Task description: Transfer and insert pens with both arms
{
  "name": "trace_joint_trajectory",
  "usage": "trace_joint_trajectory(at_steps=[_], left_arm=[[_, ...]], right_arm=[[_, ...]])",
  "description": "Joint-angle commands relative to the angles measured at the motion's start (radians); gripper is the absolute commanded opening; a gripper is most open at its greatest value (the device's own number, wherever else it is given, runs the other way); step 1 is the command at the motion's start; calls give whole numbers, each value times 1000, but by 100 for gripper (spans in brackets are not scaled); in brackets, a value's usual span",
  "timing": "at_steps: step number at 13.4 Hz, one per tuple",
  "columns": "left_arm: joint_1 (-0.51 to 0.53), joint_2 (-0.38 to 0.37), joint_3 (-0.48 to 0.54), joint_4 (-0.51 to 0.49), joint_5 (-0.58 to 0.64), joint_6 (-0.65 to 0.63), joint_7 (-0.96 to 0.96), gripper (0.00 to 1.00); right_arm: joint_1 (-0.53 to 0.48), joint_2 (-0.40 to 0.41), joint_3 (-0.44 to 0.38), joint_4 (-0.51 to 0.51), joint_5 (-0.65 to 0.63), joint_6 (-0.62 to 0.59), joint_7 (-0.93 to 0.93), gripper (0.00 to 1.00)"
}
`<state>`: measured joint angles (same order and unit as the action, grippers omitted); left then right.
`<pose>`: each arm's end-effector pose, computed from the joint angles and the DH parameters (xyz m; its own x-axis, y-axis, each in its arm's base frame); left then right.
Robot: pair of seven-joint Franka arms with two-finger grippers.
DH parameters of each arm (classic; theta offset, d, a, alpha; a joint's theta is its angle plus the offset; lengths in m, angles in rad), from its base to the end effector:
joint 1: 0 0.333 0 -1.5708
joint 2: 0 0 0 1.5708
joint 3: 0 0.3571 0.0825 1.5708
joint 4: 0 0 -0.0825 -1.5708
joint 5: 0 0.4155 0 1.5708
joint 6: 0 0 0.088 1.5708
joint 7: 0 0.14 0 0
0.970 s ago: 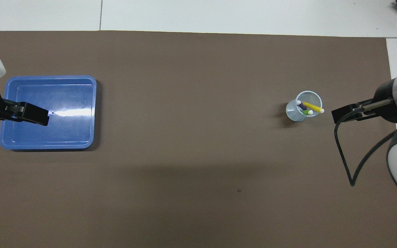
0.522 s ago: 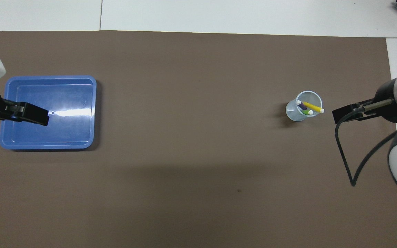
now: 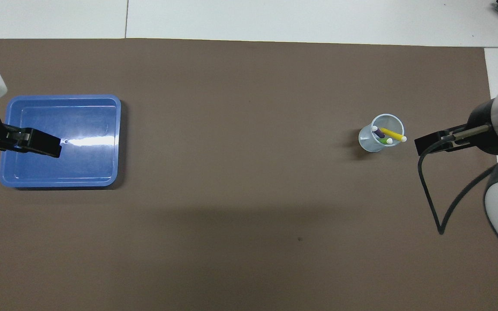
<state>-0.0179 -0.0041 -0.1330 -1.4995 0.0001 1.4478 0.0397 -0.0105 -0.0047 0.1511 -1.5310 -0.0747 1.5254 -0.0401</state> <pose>0.5639 -0.0859 0.6599 0.9808 -0.1892 -0.0476 -0.1894 -0.9819 0.0012 0.5759 0.0709 0.6517 0.9843 0.1763 -0.0038 0.1761 -0.9815 0.0752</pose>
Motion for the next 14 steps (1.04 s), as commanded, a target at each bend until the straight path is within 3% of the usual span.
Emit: trace_joint_trajectory(at_steps=[1, 6, 14], left_arm=[[3, -27, -1, -28, 15, -3, -7, 100], [3, -27, 0, -28, 15, -3, -7, 100], [3, -27, -2, -28, 15, -3, -7, 100]], right_arm=[[-2, -1, -4, 8, -14, -7, 20, 100], [-14, 2, -16, 9, 65, 6, 82, 100], [-8, 0, -21, 9, 62, 12, 83, 100]])
